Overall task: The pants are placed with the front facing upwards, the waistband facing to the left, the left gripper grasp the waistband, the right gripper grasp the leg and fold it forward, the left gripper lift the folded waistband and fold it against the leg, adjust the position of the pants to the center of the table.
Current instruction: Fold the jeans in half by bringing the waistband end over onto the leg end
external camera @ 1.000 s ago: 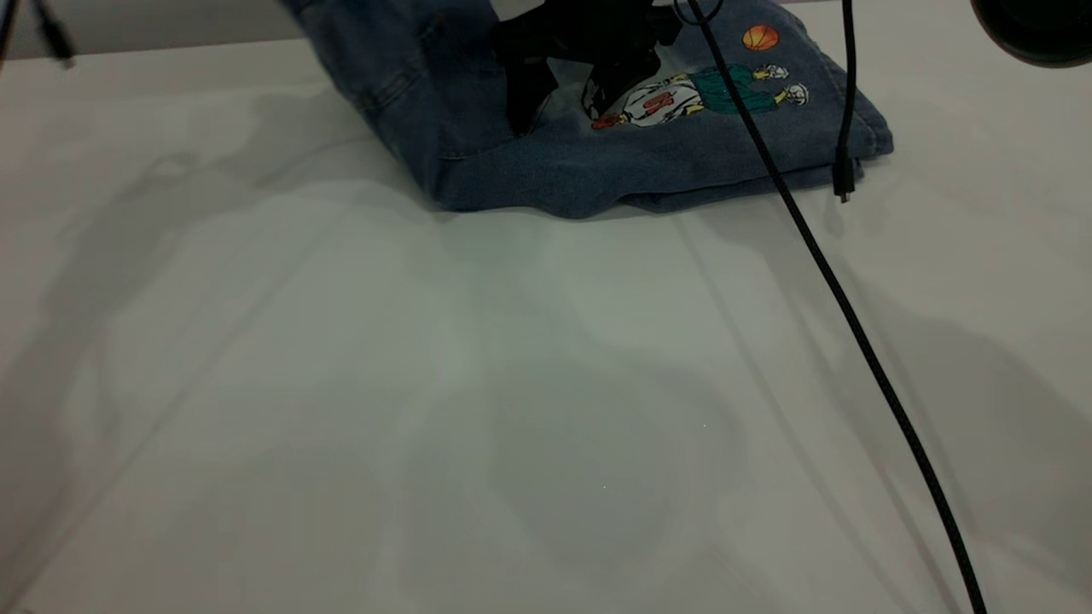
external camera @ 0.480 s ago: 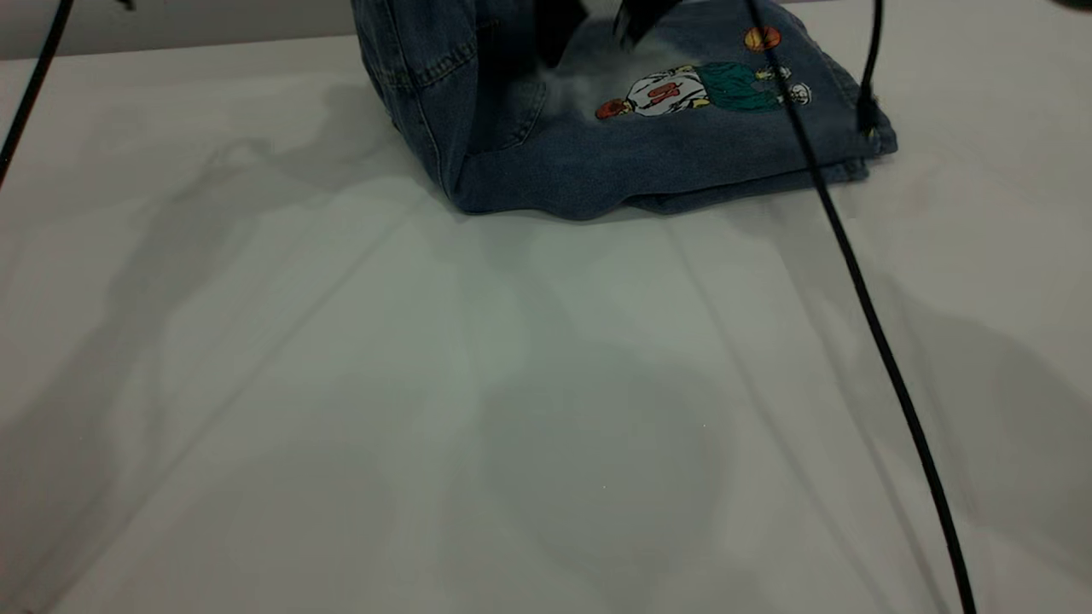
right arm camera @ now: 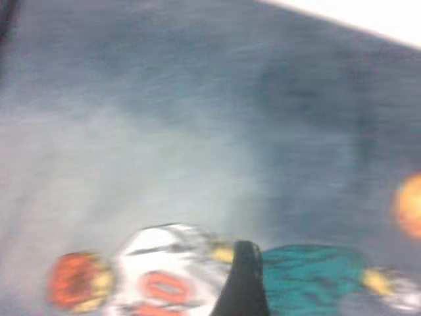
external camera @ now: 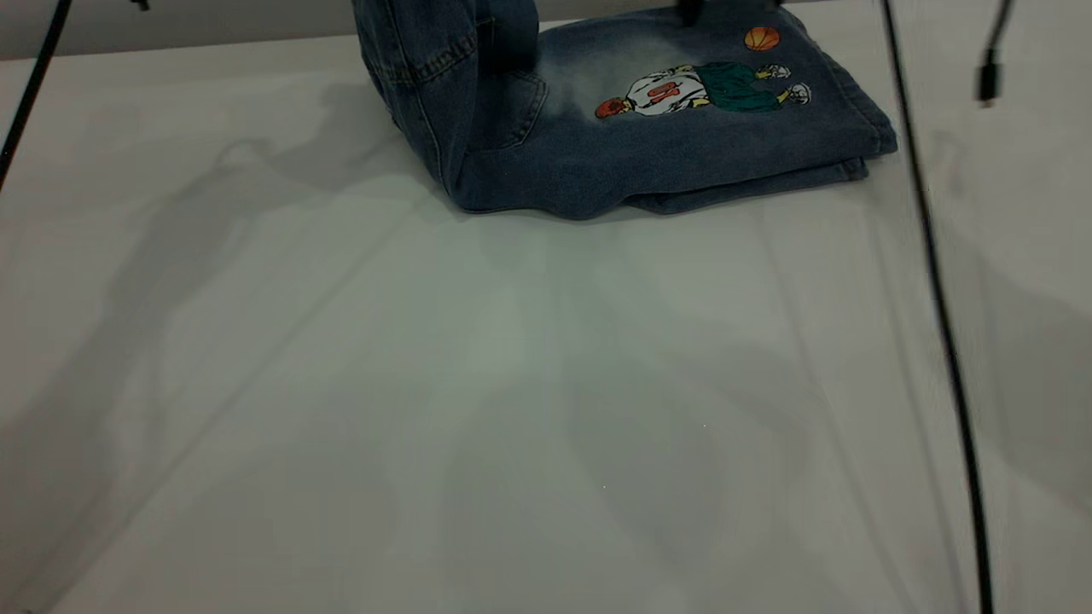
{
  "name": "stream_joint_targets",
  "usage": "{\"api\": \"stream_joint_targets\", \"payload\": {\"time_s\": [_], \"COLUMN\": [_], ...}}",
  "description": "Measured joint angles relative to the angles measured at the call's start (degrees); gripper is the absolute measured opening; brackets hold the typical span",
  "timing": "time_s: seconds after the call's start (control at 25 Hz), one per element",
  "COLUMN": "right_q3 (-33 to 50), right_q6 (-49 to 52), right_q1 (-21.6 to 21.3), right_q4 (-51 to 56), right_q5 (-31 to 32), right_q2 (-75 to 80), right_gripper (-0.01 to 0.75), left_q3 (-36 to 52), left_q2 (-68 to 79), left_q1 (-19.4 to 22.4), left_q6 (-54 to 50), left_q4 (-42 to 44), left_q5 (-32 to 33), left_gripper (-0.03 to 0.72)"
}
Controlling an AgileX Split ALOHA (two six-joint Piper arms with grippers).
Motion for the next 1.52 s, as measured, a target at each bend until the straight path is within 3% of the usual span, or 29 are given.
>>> {"api": "stream_joint_targets", "payload": {"time_s": [0.6, 0.96, 1.32, 1.52], "right_q3": [3.1, 2.9, 2.9, 2.9], "right_q6": [0.0, -0.1, -0.1, -0.7], "right_q1": [-0.9, -0.9, -0.9, -1.2], "right_q4": [0.4, 0.5, 1.3, 1.8], "right_q5": [-0.2, 0.0, 0.0, 0.2], "right_q2": [4.6, 4.9, 4.9, 4.4], "right_gripper": [0.549, 0.549, 0.549, 0.549], "left_q3": [-0.2, -6.6, -8.9, -8.9], "left_q2": [0.0, 0.0, 0.2, 0.2], "left_q1": [-3.2, -9.1, -16.1, -16.6], "left_q6": [0.1, 0.0, -1.3, -1.3], "left_q4": [0.0, 0.5, 3.6, 3.3], "left_q5": [-0.3, -0.6, -8.3, -9.6], "left_gripper": [0.039, 0.039, 0.039, 0.039]}}
